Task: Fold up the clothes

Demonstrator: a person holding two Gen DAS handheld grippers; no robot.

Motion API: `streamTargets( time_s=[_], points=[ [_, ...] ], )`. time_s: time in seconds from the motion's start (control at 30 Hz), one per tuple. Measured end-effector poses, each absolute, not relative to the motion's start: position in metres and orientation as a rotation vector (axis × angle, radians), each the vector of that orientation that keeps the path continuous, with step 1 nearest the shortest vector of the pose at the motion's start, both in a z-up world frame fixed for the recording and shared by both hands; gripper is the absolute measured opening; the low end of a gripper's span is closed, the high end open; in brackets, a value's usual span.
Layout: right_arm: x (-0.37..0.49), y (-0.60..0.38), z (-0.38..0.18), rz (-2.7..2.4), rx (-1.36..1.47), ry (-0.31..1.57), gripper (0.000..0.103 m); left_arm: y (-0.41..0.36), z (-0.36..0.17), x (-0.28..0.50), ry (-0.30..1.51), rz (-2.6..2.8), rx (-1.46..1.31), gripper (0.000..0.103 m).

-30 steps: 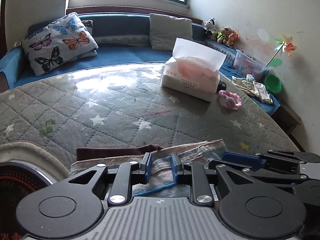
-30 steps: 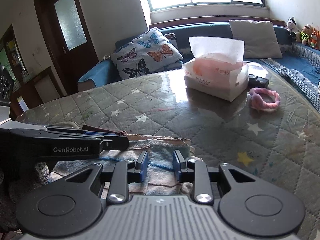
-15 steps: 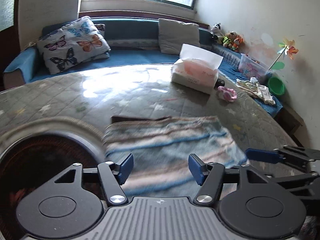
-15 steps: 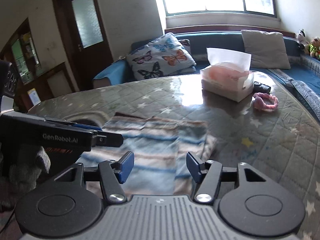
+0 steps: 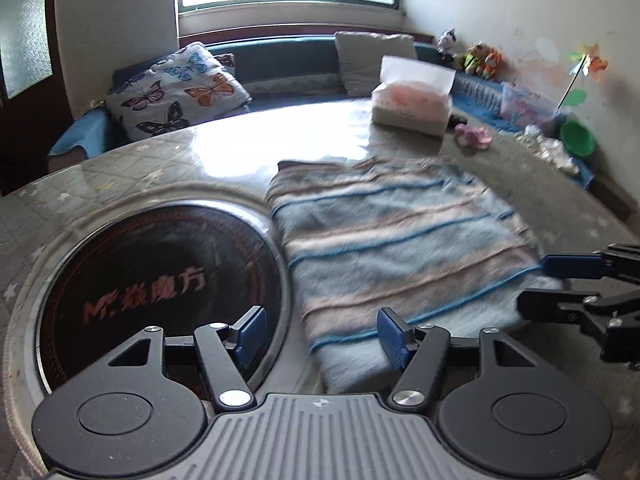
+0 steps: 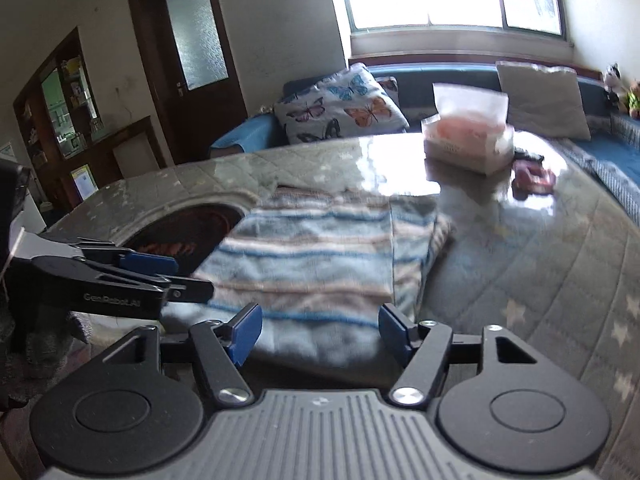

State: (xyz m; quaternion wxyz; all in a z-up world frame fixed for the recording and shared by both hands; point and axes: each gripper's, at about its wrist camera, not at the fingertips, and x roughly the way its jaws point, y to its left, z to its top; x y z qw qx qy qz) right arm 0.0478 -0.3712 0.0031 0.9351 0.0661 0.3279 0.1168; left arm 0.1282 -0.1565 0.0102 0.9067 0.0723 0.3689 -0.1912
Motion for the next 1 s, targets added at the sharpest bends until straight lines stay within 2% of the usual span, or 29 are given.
streamTargets(
  time_s=[0.47, 0.73, 0.8, 1.0],
  points=[
    [0.036, -0.362, -0.002, 0.220, 0.126, 0.673, 0.066, -0.131, 0.006, 0.118, 0.775, -0.349, 0.101, 0.065],
    [0.026, -0.360, -0.002, 0.197, 0.113, 0.675, 0.066, -0.119, 0.005, 0.112, 0.775, -0.331, 0.074, 0.070],
    [0.023, -0.359, 0.000, 0.192, 0.114, 0.667, 0.068, -0.117, 0.006, 0.109, 0.775, -0.327, 0.069, 0.070],
    [0.012, -0.351, 0.000, 0.184, 0.114, 0.659, 0.083, -0.111, 0.008, 0.096, 0.780, -0.317, 0.068, 0.070]
  ],
)
